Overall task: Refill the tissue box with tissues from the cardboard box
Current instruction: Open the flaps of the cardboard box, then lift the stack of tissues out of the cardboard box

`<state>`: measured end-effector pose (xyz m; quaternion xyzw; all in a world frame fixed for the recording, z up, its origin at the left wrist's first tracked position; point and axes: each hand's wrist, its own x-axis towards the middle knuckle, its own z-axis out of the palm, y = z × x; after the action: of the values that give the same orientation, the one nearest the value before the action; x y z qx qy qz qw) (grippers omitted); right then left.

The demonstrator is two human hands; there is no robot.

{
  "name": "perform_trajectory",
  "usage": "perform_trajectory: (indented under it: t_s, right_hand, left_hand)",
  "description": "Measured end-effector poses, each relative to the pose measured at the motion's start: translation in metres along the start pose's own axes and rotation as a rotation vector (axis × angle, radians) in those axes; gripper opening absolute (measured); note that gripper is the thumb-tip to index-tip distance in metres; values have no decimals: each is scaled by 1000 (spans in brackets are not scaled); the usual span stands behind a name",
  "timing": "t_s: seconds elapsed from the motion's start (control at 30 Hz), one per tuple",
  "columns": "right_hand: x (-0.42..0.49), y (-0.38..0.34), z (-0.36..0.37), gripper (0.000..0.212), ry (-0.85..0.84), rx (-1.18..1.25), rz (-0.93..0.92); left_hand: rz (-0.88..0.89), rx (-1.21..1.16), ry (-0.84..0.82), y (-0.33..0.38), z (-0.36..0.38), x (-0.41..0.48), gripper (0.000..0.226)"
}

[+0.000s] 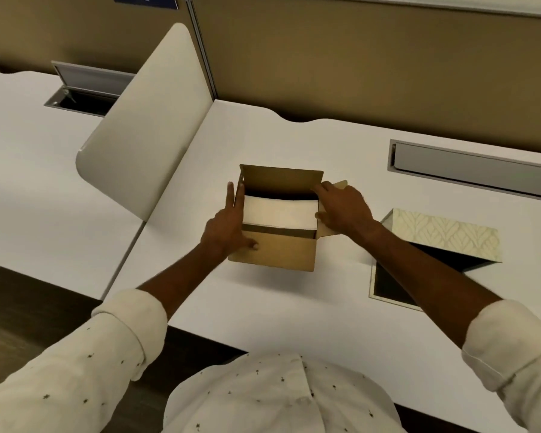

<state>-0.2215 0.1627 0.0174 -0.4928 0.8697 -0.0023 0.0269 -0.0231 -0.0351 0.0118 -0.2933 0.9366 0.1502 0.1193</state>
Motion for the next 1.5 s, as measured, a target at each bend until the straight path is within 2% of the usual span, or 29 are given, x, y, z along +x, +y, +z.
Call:
perform_trajectory:
  t_s: [0.1, 0.17, 0.27, 0.37, 0.5, 0.63, 0.73, 0.87, 1.03, 1.2, 1.3, 1.37, 1.43, 1.5]
  right_hand:
    - [10, 5, 3, 91, -51, 70, -107]
    - [19, 7, 3, 107, -60, 96, -160]
    - [37, 7, -1, 119, -87, 154, -132]
    - [51, 5, -3, 118, -105, 201, -96]
    - [57, 0, -1, 114, -131, 300, -12]
    - [58, -12, 7, 119, -113, 360, 25]
    - [57, -20, 16, 119, -154, 404, 65]
    - [65, -20, 17, 105, -236, 341, 143]
    - [81, -18, 16, 99, -254, 339, 182]
    - [84, -18, 23, 102, -275, 334, 167]
    - [74, -19, 28, 102, -261, 360, 151]
    - [65, -20, 29, 91, -214, 416, 102]
    - [56, -21, 30, 69, -131, 487, 38]
    - [50, -22, 31, 46, -75, 536, 14]
  left_hand:
    - [2, 252, 69, -2, -9, 4, 172]
    - [17, 473, 107, 2, -22, 9, 167]
    - [81, 731, 50, 2, -38, 25, 157]
    - [148, 796, -41, 1, -43, 40, 154]
    - [151, 719, -87, -4, -48, 54, 166]
    - [166, 663, -99, -30, -45, 60, 167]
    - [142, 469, -153, -43, -32, 61, 168]
    - [124, 218, -211, -39, -15, 64, 170]
    - [145, -66, -294, -37, -8, 71, 169]
    - [240, -446, -279, -43, 2, 72, 156]
    - [297, -556, -295, -51, 2, 70, 151]
    - [312, -547, -320, -53, 1, 69, 150]
    - [282, -416, -319, -53, -2, 70, 148]
    - [251, -298, -251, -49, -10, 71, 139]
